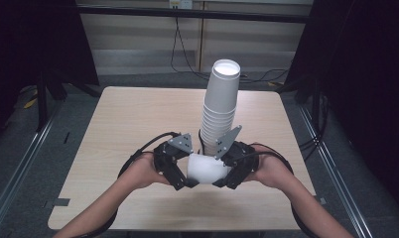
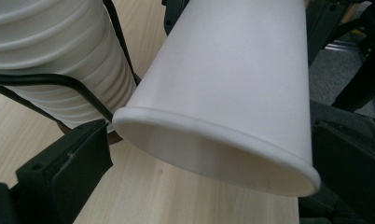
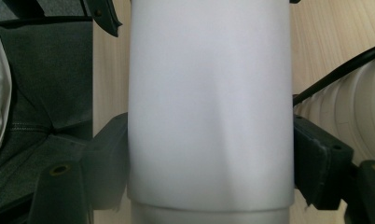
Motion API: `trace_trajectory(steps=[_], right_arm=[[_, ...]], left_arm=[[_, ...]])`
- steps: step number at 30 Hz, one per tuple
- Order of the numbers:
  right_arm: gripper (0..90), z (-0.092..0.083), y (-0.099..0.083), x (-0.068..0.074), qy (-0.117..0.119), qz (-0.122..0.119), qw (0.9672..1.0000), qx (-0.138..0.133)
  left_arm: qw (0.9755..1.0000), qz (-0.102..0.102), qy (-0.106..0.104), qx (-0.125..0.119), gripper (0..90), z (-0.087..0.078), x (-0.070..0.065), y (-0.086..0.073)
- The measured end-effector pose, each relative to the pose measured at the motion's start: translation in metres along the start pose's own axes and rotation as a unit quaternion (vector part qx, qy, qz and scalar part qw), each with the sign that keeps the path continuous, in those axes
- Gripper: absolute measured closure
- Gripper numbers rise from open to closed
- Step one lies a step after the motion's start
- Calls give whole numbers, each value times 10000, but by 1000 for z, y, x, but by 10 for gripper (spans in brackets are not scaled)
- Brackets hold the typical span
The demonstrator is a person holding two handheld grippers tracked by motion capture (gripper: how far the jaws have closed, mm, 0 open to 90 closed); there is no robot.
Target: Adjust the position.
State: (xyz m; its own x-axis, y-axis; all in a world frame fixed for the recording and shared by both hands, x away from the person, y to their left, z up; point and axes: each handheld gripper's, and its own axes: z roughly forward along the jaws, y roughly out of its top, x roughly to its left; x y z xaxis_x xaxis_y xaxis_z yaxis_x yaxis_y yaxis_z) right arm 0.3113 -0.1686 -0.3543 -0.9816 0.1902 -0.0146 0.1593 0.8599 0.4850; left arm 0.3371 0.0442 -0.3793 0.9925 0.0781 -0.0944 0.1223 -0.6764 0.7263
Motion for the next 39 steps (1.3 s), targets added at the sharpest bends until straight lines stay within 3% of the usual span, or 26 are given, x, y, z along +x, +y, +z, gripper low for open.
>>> trace_trajectory(steps=[4,6,16,39], right_arm=[[237,-2,-1,0,-12,15,10000,-89],[236,-2,-2,-1,11,1,9999,-142],[236,-2,-3,-1,18,35,9998,-216],[237,-2,-6,-3,35,124,9994,-309]], left_arm=[[9999,-58,35,-82,0,-2,3,-4],[9995,-191,3,-255,0,-1,4,-7],[9990,-264,-152,-331,0,2,5,-12],[9989,-210,-199,-365,0,3,6,-13]])
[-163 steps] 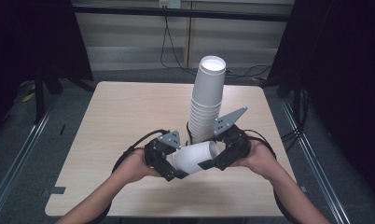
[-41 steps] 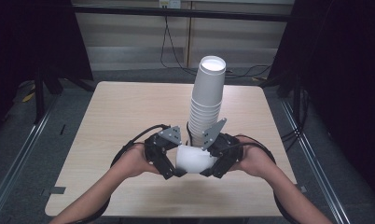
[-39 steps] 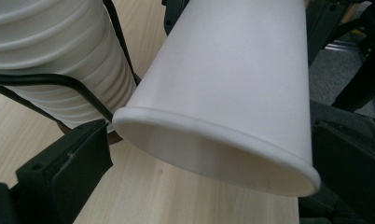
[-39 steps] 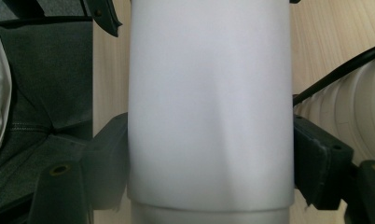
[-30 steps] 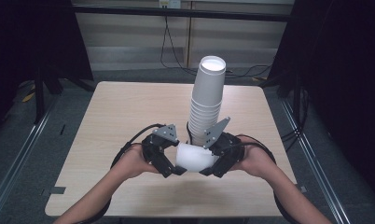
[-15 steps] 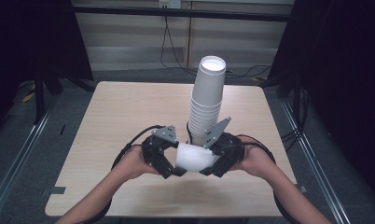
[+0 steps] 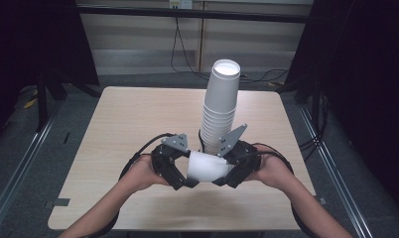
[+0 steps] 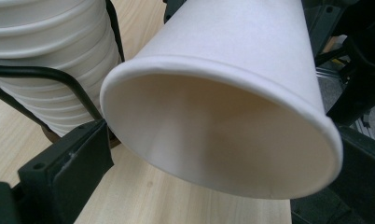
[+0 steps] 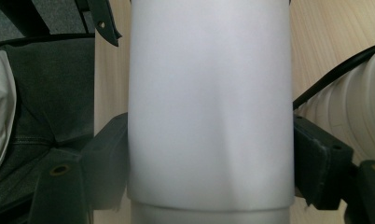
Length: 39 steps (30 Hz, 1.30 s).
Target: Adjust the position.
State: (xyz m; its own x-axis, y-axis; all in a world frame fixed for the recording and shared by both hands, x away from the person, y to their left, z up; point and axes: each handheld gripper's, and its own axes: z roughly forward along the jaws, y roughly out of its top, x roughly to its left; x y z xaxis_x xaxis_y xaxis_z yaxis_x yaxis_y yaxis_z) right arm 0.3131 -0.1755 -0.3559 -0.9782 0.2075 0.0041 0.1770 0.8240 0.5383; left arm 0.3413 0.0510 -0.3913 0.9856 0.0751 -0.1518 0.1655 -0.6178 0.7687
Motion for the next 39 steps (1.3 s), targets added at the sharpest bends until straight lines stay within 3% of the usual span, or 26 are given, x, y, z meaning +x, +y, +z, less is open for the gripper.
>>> trace_trajectory(steps=[18,39], right_arm=[[239,-4,-6,-4,182,193,9981,-561],[237,-6,-10,-5,254,346,9957,-820]], left_arm=[[9999,-24,14,-104,2,-2,1,0],[9996,-23,-51,-264,29,-5,1,1]])
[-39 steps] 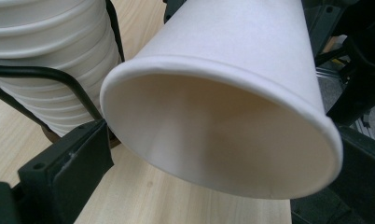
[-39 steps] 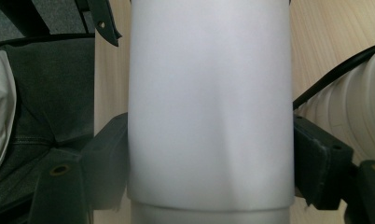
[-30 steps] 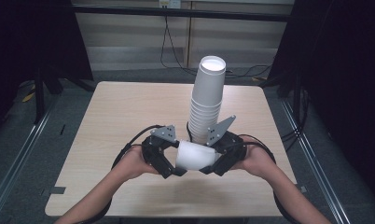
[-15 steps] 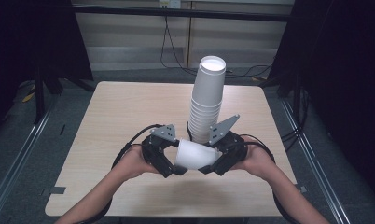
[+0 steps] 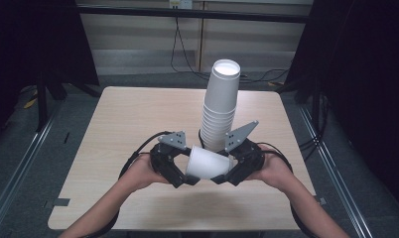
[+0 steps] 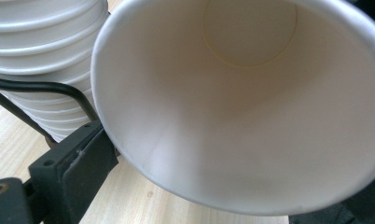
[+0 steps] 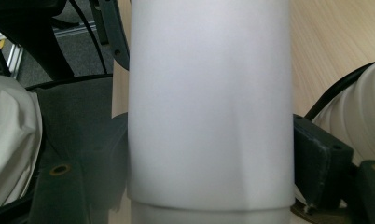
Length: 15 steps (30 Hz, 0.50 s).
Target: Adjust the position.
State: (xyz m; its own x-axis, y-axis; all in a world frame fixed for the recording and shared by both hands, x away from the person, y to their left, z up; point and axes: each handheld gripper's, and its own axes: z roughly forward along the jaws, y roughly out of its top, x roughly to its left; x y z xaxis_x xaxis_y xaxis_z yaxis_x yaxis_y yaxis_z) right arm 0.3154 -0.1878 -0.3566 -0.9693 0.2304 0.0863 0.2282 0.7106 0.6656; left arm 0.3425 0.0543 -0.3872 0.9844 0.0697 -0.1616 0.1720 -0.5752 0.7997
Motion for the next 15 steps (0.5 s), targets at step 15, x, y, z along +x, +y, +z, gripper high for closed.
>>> trace_trajectory(steps=[15], right_arm=[[236,0,-3,-2,63,-34,9999,-97]], left_arm=[[9995,-96,-115,-281,75,-5,2,0]])
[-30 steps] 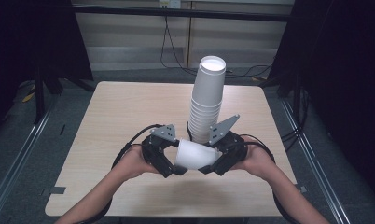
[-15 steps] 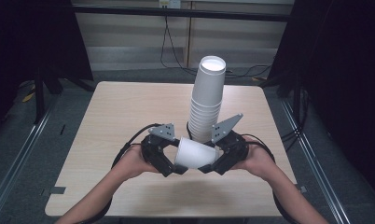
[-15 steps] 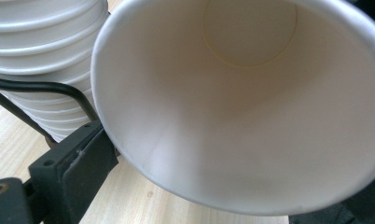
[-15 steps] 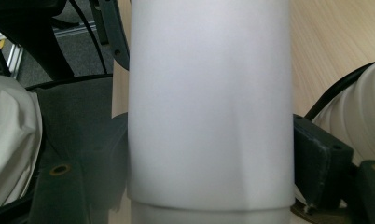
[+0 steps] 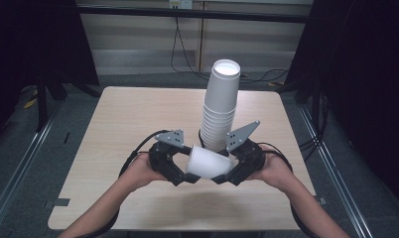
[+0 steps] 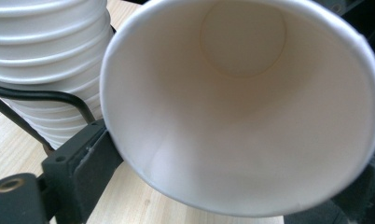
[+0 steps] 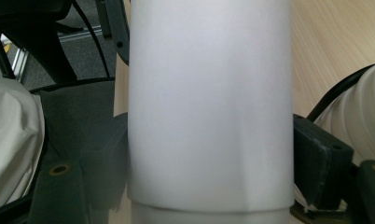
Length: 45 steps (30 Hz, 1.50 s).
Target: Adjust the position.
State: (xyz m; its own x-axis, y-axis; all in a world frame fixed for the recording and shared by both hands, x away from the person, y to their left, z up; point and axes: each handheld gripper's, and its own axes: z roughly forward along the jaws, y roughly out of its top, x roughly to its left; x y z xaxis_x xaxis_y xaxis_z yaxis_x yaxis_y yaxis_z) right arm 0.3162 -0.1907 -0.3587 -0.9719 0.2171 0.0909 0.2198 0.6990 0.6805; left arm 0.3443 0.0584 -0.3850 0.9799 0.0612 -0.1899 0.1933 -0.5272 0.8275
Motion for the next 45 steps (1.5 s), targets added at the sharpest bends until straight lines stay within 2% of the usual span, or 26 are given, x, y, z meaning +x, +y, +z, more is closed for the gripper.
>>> trace_trajectory(steps=[5,9,18,23,28,33,34,37,45], right_arm=[[236,2,-1,0,-25,-56,10000,55],[236,3,-1,0,-36,-49,9999,111],[235,4,0,-1,-56,-62,9998,179],[235,6,0,0,-52,-60,9996,269],[236,8,0,1,-46,-112,9993,341],[236,11,-2,3,-61,-153,9990,423],[236,12,-3,2,-48,-147,9989,434],[238,13,-3,3,-65,-149,9990,405],[238,13,-3,2,-70,-139,9994,321]], left_arm=[[10000,1,14,-45,74,-1,0,2],[10000,-30,24,10,71,0,0,4],[9999,63,100,90,60,2,0,5],[9999,83,71,111,62,3,-1,4],[9998,89,-8,193,84,4,-1,3],[9994,267,-19,234,121,2,-3,3],[9996,219,-16,200,130,2,-4,4],[9992,287,-22,261,143,0,-3,4],[9995,227,-41,206,154,-2,-2,3]])
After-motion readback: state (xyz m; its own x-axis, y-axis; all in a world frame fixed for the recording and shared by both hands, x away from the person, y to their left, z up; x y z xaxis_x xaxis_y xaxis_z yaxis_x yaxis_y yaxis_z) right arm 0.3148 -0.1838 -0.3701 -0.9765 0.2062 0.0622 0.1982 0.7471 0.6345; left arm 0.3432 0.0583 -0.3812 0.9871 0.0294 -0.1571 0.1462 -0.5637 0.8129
